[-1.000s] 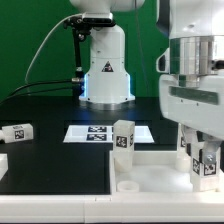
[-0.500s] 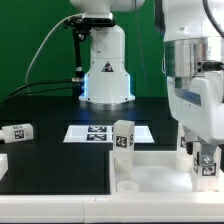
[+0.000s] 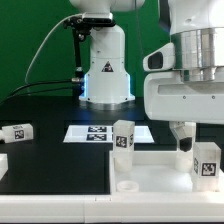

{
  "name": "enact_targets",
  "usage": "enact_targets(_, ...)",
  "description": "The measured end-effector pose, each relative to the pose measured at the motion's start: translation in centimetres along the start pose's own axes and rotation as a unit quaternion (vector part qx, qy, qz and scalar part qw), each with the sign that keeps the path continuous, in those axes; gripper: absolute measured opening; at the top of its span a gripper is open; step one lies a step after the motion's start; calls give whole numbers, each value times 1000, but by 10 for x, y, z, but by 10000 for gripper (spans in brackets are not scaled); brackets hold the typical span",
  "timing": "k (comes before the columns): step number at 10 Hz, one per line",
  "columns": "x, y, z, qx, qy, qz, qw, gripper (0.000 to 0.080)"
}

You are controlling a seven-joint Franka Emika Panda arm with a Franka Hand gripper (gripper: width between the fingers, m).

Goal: Assemble square table

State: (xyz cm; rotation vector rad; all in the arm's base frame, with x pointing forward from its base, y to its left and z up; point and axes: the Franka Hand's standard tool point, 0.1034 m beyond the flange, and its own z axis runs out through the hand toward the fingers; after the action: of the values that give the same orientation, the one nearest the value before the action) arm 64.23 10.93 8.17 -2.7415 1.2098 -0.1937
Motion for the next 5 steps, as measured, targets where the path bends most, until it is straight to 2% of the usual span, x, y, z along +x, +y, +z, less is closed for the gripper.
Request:
enact_targets(2, 1, 1, 0, -6, 4, -89, 996, 649)
enact_targets(3, -1, -2, 2, -21, 17, -212, 977, 649)
enact_targets(5, -9, -3, 11, -39, 7, -357, 933, 649)
